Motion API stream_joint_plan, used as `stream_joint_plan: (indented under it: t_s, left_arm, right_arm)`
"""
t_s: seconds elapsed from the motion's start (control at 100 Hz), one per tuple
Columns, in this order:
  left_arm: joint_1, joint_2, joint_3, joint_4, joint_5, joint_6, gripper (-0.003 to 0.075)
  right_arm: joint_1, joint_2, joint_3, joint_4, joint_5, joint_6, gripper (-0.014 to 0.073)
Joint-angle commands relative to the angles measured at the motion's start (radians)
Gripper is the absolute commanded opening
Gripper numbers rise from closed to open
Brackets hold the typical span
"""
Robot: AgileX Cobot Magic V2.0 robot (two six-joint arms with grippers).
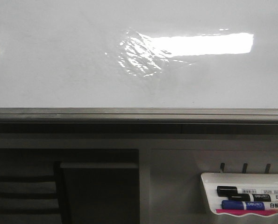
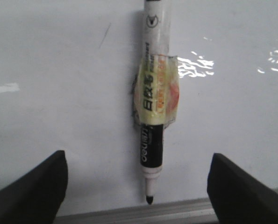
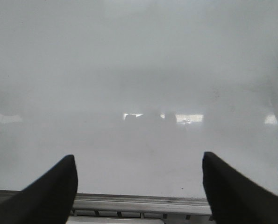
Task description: Write number 7 on whiteboard
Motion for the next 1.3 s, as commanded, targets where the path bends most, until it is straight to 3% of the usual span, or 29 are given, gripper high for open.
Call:
stream_joint_plan:
  t_s: [0.0,0.33,0.65,0.91,1.08,1.29]
  left_arm:
    - [-0.007,0.040,-0.060,0.002,-0.089,0.001,0.0564]
    - [-0.007,0.184,-0.164,0.009,-0.084,0.001,0.0539]
    - [-0.007,0.204,-0.184,0.009,-0.072,0.001,0.0202]
    - [-0.012,0.187,-0.184,0.009,-0.022,0.001,0.0037]
    - [-0.052,0.109,-0.207,0.009,0.147,0.001,-0.0020]
    - [-0.158,0.053,-0.362,0.009,0.565,0.148,-0.0020]
  right_arm:
    - [-0.006,0.011,-0.036,-0.004,-0.082,-0.011,0.0499]
    - [-0.006,0.011,-0.036,-0.004,-0.082,-0.011,0.0499]
    - [-0.006,0.011,-0.036,-0.004,-0.082,-0.011,0.0499]
    - [-0.006,0.011,-0.036,-0.004,-0.085,-0.011,0.0498]
    - [-0.006,0.019,-0.068,0.011,-0.012,-0.011,0.0498]
    - [-0.006,0.141,-0.219,0.037,0.256,-0.045,0.0475]
